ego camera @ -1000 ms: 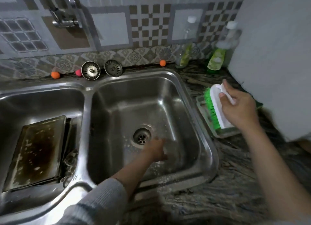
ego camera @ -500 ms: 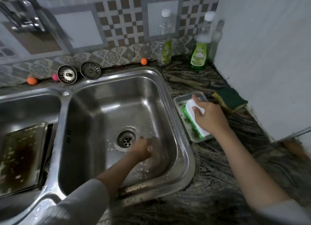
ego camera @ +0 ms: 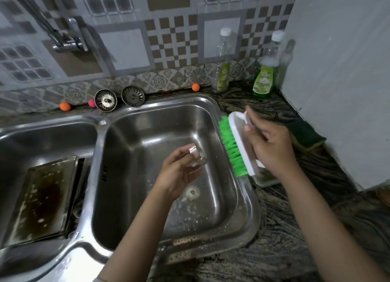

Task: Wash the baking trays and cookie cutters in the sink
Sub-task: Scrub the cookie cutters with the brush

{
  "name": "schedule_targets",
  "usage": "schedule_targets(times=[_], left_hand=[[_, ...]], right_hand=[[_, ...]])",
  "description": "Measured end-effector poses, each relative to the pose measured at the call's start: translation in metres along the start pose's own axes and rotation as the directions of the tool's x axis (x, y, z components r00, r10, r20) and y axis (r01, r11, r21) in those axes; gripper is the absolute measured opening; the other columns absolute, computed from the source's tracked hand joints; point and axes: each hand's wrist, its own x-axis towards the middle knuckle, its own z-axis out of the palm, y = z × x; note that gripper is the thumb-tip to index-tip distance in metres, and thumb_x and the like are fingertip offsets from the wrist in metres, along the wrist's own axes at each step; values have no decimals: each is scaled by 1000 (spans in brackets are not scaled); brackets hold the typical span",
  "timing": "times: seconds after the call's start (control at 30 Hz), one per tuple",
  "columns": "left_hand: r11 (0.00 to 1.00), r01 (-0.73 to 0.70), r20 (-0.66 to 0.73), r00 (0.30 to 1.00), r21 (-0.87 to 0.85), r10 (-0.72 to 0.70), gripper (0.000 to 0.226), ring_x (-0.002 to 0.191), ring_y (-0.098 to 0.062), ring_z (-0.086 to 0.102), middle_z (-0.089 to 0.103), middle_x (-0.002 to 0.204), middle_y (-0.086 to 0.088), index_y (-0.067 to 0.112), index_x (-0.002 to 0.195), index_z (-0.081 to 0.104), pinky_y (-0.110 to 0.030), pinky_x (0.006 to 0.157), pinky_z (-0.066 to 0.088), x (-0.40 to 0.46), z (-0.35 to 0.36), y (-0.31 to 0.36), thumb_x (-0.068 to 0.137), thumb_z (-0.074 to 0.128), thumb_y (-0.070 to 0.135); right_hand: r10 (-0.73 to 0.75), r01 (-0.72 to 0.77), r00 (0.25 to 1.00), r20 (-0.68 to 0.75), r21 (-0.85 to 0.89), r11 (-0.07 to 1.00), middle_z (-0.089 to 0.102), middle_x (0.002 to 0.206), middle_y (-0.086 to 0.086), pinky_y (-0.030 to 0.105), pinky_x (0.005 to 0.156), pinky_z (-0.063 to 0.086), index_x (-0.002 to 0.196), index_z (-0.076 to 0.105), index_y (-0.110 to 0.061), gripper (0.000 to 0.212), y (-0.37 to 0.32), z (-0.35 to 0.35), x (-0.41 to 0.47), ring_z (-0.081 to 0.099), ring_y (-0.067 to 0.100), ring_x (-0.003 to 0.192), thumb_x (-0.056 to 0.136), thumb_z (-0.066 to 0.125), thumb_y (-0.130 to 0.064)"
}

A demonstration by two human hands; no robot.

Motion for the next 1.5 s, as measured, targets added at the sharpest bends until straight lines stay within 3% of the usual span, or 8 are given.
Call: schedule_targets(times=[0.43,0.57,0.83,1.0,1.1,1.23,1.37,1.5], left_hand=[[985,-116,19,993,-128,119,34,65,-16,68,69,83,-8,3,114,61,-25,64,58,-35,-13,24,80,60,5],[986,-158,49,987,45,156,23,72,-20,66,67,95,-11,7,105,65,-30,71,57,-45,-11,21,83,61,1],[967,-221,-31,975,-129,219,21,53,-9,63,66,83,-7,1,105,63,-25,55,55,-59,-20,32,86,54,-4],[975,-192,-57,981,-108,187,19,73,-22,68,69,88,-8,8,99,66,-32,72,58,-58,-34,36,83,60,0],[979,-202,8,979,-33,203,20,76,-20,65,68,92,-9,7,100,67,-33,74,57,-63,-26,28,83,59,1],[948,-293,-66,956,-128,286,21,60,-11,65,72,80,-3,6,97,66,-25,60,55,-59,-31,41,87,52,-6],[939,-290,-116,955,-185,273,21,53,-8,58,68,85,-5,8,101,64,-20,57,52,-54,-43,50,90,52,-4],[946,-320,-69,944,57,323,24,74,-15,63,68,91,-3,16,101,66,-25,67,53,-50,-49,45,86,61,-3]], right_hand=[[-58,39,960,274,76,996,49,126,-24,14,98,42,126,49,-30,40,-26,43,-42,49,-7,120,92,56,-9],[-54,43,993,104,103,994,51,125,-23,12,88,47,128,46,-33,41,-39,49,-34,55,-10,110,93,56,-14],[-32,20,989,147,84,996,53,119,-30,10,94,43,122,49,-42,40,-35,77,-63,52,-11,114,92,57,-17],[7,-20,994,106,117,993,62,101,-27,6,68,46,127,48,-33,41,-40,73,-54,59,-16,80,93,57,-13],[1,-5,999,36,139,990,55,124,-23,19,86,50,130,49,-31,40,-51,85,-43,59,-7,105,93,57,-18],[8,-12,1000,30,122,992,55,114,-35,33,85,51,129,47,-35,39,-51,109,-63,60,15,106,94,56,-19],[43,-55,994,102,126,990,57,120,-23,30,92,49,127,48,-36,39,-39,107,-78,58,-3,104,94,57,-18],[70,-74,997,29,169,983,63,110,-12,13,59,43,124,51,-39,38,-35,94,-60,54,-9,65,92,57,-18]])
